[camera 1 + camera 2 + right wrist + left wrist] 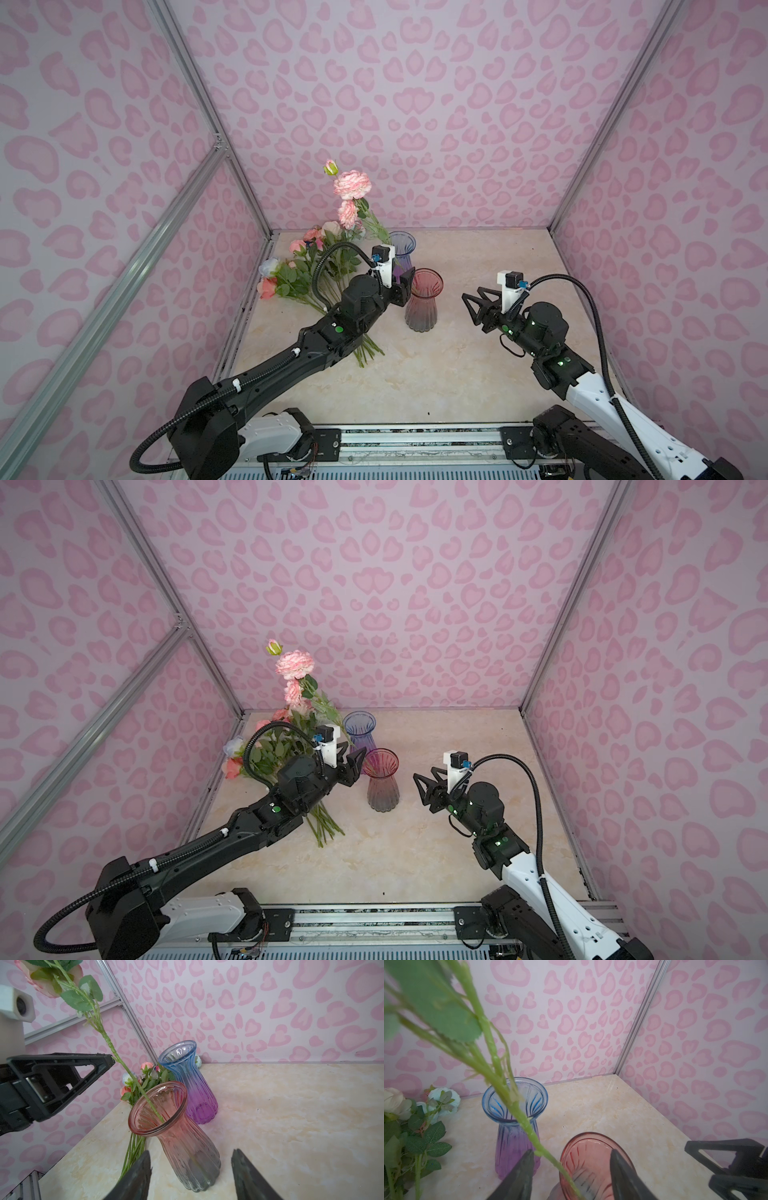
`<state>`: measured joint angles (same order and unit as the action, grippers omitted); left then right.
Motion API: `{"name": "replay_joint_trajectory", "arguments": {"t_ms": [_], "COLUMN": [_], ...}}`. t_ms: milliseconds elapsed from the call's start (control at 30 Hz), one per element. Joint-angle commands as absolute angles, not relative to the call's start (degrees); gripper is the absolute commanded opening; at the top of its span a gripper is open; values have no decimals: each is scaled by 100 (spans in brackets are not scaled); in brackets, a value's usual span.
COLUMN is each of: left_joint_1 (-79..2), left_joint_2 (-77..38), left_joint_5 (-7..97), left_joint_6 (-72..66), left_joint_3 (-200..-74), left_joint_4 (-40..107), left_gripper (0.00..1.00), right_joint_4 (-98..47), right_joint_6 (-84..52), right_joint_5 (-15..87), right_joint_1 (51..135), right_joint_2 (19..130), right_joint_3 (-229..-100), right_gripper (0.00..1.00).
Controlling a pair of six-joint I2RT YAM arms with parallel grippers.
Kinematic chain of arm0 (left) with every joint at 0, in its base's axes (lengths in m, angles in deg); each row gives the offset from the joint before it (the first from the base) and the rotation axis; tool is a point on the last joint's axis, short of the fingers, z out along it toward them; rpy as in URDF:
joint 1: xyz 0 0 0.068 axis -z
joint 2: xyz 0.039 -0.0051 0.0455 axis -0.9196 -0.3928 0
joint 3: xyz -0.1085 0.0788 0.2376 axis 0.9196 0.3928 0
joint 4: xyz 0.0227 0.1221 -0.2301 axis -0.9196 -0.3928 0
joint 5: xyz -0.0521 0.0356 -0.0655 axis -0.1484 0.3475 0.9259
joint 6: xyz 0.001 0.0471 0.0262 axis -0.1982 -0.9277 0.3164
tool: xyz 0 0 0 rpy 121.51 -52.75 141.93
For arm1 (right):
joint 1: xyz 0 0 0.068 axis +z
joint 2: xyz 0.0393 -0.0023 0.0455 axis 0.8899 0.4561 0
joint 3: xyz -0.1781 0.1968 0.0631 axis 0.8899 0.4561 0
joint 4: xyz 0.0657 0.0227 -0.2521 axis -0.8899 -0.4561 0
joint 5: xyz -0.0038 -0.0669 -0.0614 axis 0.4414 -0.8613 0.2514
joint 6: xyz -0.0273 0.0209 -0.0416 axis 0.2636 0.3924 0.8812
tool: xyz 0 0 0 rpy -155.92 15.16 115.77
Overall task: Arrange flowers in a vase
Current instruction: Place the flower in the vase.
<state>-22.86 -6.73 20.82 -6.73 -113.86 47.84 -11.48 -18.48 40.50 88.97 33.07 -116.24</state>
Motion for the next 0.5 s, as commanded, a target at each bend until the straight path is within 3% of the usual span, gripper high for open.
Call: {"name": "replay_joint_trajectory", "arguments": {"t_ms": [0, 467], "left_joint_1": [-2281, -2234], "left_joint_2": [-650, -123], "left_joint_5": [1959, 1723], "left_joint_6": [-727, -699], "left_joint_3": [-11515, -11577], "left_joint_4": [4556, 3310], "left_gripper": [61, 70], "right_joint_4": [-978, -848], "right_joint_6": [-1848, -1868], "right_joint_5": [4025, 4034], "right_joint_1": [8899, 8914], "right_joint_2": [3320, 3381], "right_joint_3": [-11646, -11649], "right_gripper": [63, 63]}}
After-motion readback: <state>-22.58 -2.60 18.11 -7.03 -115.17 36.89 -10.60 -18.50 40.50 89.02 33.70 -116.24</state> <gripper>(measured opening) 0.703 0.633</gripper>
